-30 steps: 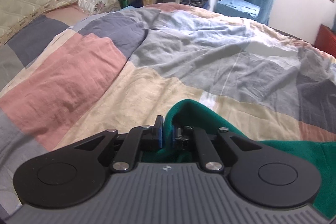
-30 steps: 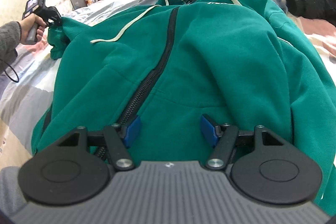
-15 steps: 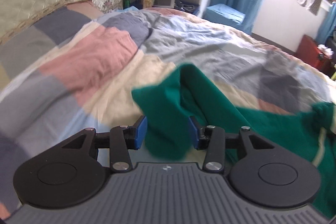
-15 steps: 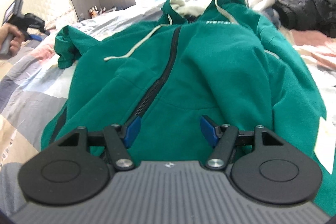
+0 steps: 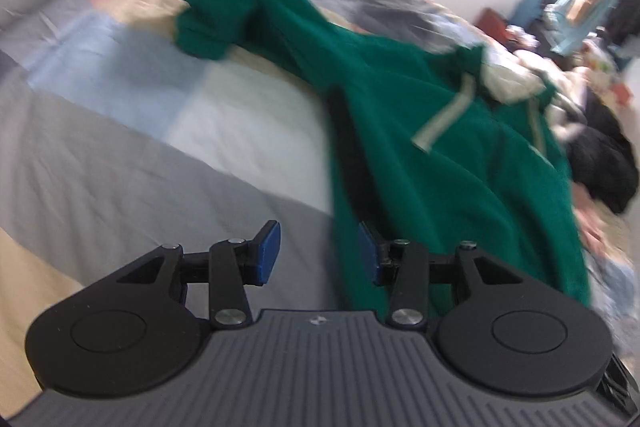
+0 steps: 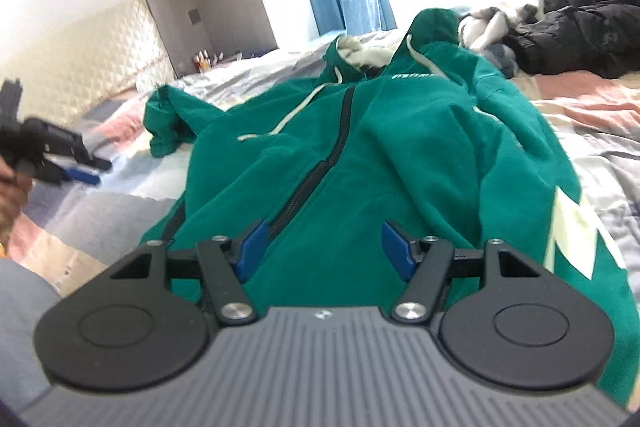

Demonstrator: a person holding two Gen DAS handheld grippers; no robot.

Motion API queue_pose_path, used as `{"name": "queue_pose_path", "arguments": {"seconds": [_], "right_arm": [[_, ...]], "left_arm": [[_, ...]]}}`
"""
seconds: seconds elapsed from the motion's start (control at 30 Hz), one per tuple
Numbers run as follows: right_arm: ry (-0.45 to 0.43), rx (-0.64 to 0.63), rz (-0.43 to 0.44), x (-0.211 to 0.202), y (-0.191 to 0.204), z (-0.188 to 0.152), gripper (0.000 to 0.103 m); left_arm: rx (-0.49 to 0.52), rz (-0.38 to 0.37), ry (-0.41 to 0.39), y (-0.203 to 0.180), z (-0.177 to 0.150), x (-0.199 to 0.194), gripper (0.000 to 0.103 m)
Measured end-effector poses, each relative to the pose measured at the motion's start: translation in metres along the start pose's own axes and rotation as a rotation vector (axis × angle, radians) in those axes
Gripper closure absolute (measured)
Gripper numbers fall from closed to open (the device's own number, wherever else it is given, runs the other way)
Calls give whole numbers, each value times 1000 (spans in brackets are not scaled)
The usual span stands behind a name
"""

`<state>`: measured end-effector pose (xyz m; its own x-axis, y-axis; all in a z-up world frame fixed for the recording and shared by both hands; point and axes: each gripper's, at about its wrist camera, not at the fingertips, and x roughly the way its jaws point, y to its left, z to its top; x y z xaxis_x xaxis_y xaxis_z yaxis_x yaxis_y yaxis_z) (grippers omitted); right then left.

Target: Fold large clothes

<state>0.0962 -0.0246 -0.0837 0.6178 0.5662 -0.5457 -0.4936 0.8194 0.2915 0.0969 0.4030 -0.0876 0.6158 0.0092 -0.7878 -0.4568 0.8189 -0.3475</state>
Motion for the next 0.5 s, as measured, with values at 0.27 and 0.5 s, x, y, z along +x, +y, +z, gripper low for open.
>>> {"name": "queue_pose_path", "arguments": {"seconds": [0.27, 0.5], "right_arm": [[-55, 62, 30, -42, -15, -8, 38], [-83, 58, 6, -55, -20, -8, 38]], "left_arm": [[56, -98, 92, -58, -85, 7, 54], [63, -38, 188, -83, -135, 45, 33]]}}
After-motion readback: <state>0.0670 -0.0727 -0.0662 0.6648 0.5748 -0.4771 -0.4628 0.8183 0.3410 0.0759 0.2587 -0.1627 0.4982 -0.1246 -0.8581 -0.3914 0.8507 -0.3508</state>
